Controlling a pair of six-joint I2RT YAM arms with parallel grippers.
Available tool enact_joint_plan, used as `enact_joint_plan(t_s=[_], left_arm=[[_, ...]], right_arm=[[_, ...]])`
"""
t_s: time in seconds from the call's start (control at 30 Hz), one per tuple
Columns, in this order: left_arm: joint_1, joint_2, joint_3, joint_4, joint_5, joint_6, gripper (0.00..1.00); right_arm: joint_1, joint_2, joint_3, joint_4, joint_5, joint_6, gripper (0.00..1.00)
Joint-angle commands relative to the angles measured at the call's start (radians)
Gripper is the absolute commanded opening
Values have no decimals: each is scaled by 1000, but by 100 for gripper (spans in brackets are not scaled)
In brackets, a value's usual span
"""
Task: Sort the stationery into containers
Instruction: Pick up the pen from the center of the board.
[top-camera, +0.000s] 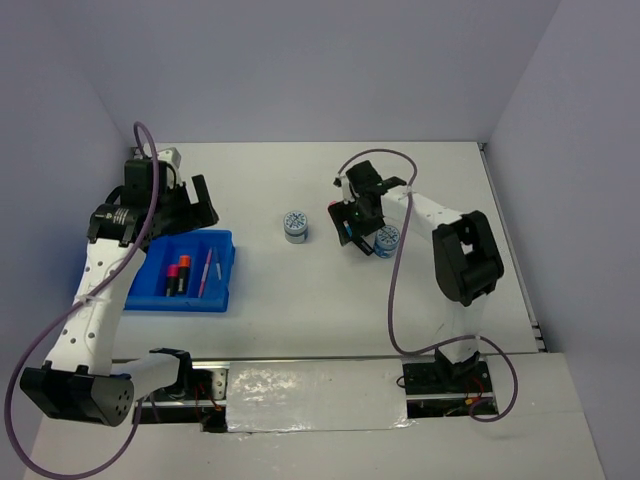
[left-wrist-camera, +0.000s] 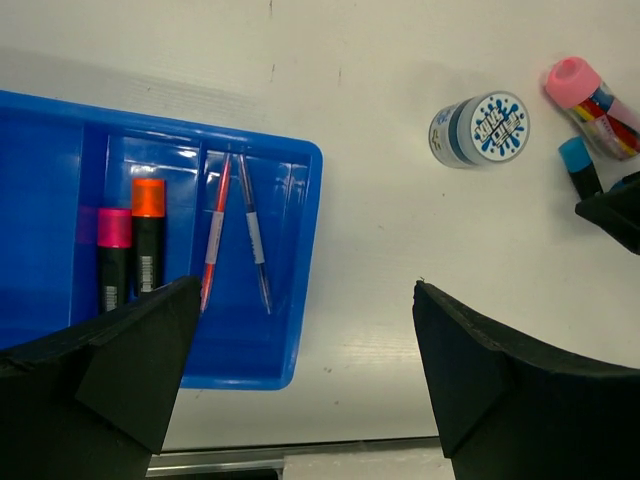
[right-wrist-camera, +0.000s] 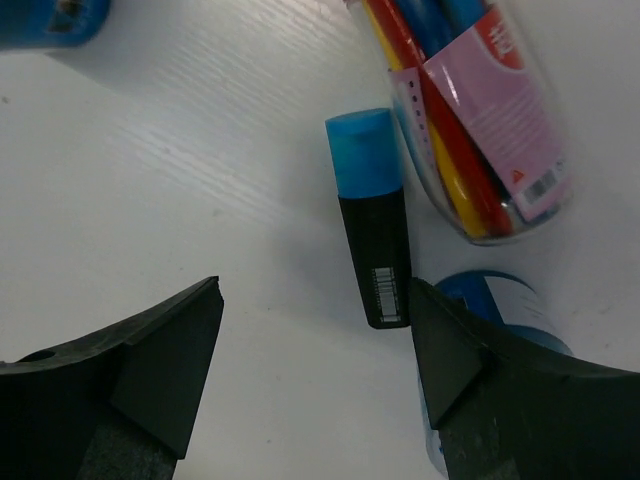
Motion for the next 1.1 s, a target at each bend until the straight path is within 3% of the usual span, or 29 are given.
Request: enact_joint_plan(t_s=[0.0, 0.37, 0.6, 0.8, 0.9, 0.97, 1.0, 1.07], left_arm=[[-2, -28, 26, -24, 22, 56, 99], [-2, -10, 35, -4, 59, 96, 99], [-2, -1, 9, 22, 89, 90, 99], [-2, 5, 9, 24, 109, 103, 99], [-3, 7, 1, 27, 120, 96, 99], [-2, 1, 0, 34, 117, 90, 99], [-2, -2, 0, 34, 116, 91, 99], [-3, -2, 11, 27, 108, 91, 99]], right_arm=[[23, 53, 48, 6, 43, -26, 80], [75, 90, -13, 97, 162, -16, 79], [86, 133, 1, 85, 161, -11, 78], [93, 45, -13, 126, 160, -8, 78], [90, 111, 19, 88, 158, -8, 77], [90, 131, 13, 91, 149, 7, 73], [90, 142, -5, 94, 141, 13, 65], [95, 147, -27, 111, 127, 21, 59]])
